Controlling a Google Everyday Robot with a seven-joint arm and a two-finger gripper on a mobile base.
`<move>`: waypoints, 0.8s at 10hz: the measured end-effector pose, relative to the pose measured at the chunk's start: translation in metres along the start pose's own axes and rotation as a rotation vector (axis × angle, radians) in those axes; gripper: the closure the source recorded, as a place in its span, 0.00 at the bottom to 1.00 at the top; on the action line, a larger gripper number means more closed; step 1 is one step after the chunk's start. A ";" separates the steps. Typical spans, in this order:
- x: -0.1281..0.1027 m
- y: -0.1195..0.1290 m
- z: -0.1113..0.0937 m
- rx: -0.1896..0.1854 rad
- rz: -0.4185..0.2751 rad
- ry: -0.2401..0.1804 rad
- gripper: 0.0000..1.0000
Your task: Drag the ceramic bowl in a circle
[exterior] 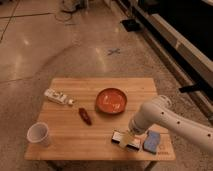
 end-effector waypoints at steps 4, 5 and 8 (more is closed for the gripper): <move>0.008 0.067 0.031 -0.067 0.118 -0.069 0.20; 0.015 0.086 0.033 -0.086 0.154 -0.072 0.20; 0.037 0.127 0.016 -0.127 0.208 -0.058 0.20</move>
